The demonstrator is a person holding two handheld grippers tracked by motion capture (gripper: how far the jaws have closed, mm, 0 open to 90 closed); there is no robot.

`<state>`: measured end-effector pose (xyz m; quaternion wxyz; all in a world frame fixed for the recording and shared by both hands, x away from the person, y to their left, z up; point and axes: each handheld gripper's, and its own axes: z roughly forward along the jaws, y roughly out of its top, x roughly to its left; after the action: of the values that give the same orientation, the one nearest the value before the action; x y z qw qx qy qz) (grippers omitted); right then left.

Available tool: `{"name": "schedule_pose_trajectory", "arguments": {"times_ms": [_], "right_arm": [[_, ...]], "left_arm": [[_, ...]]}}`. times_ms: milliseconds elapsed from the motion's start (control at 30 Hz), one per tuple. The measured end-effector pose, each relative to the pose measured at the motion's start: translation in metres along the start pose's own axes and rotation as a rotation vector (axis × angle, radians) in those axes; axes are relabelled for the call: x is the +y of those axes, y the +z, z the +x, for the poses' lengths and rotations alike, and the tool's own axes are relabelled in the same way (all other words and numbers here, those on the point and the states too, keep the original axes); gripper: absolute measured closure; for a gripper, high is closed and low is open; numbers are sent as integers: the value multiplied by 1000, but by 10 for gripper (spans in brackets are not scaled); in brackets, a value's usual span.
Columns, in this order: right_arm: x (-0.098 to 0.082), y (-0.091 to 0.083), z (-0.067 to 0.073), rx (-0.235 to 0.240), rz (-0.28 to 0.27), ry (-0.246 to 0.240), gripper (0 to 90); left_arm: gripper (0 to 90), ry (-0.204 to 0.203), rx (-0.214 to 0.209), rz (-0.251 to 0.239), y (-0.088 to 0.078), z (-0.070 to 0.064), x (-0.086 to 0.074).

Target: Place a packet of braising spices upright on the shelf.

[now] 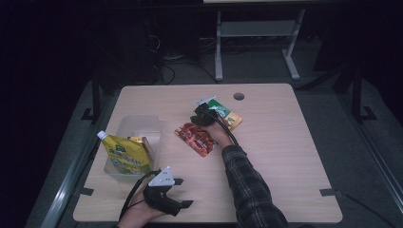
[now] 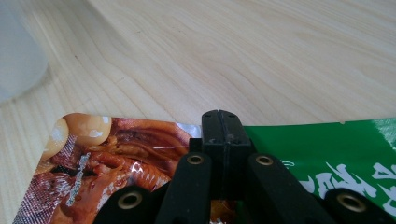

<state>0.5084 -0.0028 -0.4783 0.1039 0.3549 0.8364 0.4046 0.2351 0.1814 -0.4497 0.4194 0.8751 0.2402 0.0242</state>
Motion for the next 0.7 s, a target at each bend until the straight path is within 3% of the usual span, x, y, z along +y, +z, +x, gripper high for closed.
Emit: {"name": "schedule_pose_trajectory", "arguments": {"times_ms": [400, 700], "right_arm": [[-20, -21, 5, -29, -12, 14, 900], [-45, -48, 17, -49, -12, -14, 900]], "left_arm": [[175, 3, 0, -1, 0, -1, 0], [175, 5, 3, 5, 2, -3, 0]]}}
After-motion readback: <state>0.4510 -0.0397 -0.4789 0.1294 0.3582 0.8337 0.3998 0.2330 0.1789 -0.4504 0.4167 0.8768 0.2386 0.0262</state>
